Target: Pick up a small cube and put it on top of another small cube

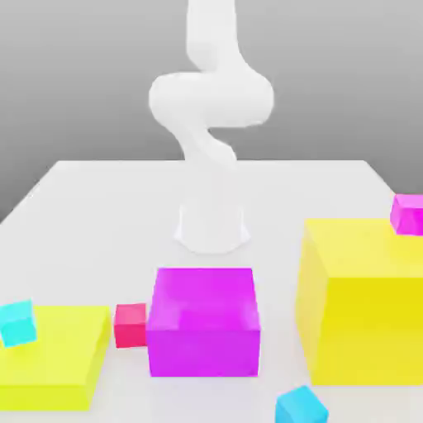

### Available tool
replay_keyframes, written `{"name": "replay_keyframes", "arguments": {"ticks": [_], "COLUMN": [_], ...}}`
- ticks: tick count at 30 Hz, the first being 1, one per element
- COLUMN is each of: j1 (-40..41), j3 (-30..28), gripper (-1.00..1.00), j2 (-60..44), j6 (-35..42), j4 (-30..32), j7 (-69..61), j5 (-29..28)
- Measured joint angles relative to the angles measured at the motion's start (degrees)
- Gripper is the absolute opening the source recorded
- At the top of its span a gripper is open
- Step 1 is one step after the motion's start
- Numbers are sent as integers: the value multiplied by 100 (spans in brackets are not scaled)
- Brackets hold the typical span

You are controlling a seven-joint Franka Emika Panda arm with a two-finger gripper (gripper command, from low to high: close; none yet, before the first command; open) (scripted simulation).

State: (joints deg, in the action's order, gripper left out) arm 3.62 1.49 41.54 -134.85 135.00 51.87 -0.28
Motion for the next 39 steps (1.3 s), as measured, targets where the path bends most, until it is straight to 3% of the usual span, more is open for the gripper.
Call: {"name": "replay_keyframes", "arguments": {"ticks": [11, 20, 28, 29, 35, 39], "j1": [1549, 2322, 2202, 2144, 2113, 2226], "j3": [443, 302, 27, -29, -64, 89], "gripper": [0, 0, 0, -100, -100, -100], "j2": [-2155, -3829, -5432, -5590, -5669, -5109], "j6": [-1518, -2721, -4022, -4152, -4228, -3771], "j4": [1546, 2775, 2721, 2698, 2685, 2775], "j7": [3035, 5196, 5710, 5695, 5708, 5622], "j5": [-235, -94, -294, -281, -299, -164]}}
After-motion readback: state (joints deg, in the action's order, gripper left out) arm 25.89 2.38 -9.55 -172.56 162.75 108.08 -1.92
